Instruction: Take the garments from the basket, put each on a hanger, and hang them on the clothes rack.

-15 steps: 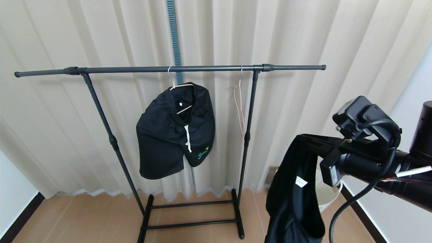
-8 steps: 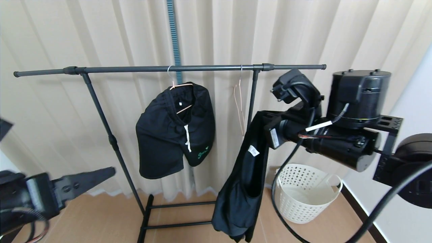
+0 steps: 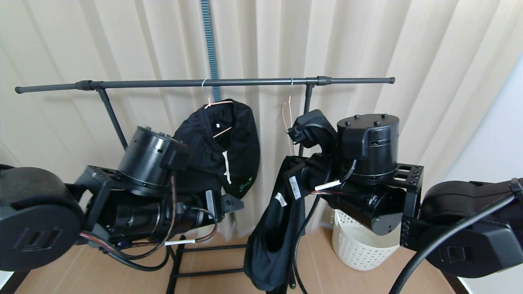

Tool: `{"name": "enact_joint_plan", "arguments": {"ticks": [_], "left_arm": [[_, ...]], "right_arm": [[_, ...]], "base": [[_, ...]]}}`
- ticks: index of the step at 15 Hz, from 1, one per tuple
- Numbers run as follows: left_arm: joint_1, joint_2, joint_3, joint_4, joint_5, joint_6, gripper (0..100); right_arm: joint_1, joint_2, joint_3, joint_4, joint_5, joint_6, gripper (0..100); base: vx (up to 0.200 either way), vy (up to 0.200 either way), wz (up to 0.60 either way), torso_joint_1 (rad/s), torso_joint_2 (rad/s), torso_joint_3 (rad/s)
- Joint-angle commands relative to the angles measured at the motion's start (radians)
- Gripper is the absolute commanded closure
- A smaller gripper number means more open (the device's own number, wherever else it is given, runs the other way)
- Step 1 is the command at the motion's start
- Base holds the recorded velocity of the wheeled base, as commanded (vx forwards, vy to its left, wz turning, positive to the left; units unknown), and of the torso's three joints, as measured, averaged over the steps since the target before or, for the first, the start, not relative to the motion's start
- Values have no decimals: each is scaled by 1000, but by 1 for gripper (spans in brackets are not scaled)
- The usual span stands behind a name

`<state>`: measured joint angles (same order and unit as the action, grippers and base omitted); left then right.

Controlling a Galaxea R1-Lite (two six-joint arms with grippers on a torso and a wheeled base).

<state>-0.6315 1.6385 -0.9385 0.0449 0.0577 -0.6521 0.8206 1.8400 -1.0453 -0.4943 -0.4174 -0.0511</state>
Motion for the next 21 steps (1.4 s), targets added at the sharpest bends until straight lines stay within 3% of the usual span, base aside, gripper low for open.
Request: {"name": "enact_joint_plan", "arguments": {"ticks": [1,5,10,15,21], "left_arm": [[-27,101,-3,-17,7,-3,0],[-70,138,15,-45,64,-6,0],[-132,135,78,-155,68,-1,0],[-145,156,69,-168,74,-3,0],[-151,221,75,-257,199,-6,0]], "right_arm": [[17,25,-2,-7,-23,2,100],[31,31,-7,-9,-27,11,100],[31,31,-5,-12,-29,14,100],[51,31,4,-61,-29,20,100],[98,1,8,-61,-30,57,100]], "base": [[0,0,0,0,0,0],[0,0,0,0,0,0],[0,0,0,0,0,0],[0,0,0,0,0,0],[0,0,0,0,0,0]]}}
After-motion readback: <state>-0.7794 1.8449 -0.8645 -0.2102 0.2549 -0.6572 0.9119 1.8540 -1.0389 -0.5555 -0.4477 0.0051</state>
